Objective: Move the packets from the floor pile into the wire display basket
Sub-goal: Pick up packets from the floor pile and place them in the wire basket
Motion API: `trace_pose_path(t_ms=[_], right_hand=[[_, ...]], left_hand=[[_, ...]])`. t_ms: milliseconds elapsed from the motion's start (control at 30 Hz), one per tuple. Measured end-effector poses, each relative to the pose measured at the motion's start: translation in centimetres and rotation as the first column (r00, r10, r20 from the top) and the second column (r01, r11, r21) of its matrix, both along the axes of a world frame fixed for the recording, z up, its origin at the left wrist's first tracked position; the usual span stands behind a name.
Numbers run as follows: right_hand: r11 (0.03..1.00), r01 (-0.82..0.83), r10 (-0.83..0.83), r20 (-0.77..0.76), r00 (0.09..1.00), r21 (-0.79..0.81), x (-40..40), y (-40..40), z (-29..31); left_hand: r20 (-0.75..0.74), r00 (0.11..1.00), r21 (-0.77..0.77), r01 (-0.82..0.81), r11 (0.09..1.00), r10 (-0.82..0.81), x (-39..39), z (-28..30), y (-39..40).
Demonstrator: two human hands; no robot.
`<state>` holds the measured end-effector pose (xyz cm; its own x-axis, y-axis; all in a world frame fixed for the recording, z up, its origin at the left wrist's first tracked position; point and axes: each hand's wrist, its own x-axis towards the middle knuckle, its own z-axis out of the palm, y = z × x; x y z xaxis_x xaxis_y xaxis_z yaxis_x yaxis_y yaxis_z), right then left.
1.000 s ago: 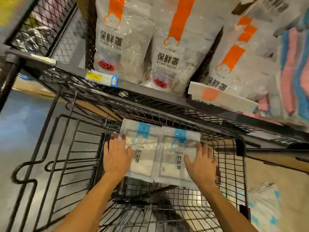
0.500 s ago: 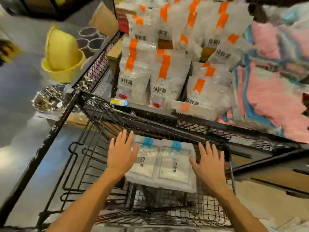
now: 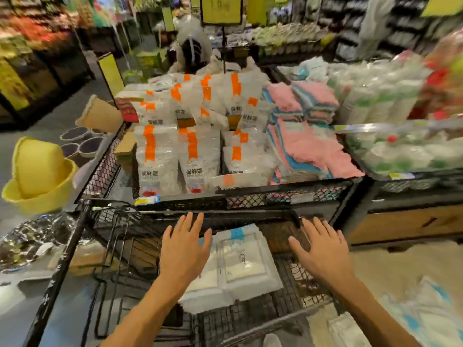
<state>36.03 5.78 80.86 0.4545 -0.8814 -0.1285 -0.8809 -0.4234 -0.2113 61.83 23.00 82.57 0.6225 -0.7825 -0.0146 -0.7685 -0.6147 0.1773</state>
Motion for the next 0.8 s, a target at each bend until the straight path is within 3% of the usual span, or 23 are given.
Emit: trace_pose_path(t_ms=[300, 467, 800], right_hand=[[0.921, 0.384, -0.381, 0.059, 0.923, -0.063, -15.6, 11.6, 3.7], [0.789, 0.611, -0.608, 0.063, 0.791, -0.066, -25.7, 16.3, 3.9], [0.529, 0.848, -0.845, 0.084, 0.527, -0.002, -42.3, 21.7, 1.1]], left_hand=[[-0.083, 0.901, -0.067, 0.422, 0.904, -0.427, -11.1, 0.3, -1.6], [-0.130, 0.789, -0.091, 0.594, 0.799, -0.601, -19.4, 0.6, -2.8], [-0.084, 0.632, -0.064, 0.768, 0.637, -0.770, -34.7, 0.3, -7.1]])
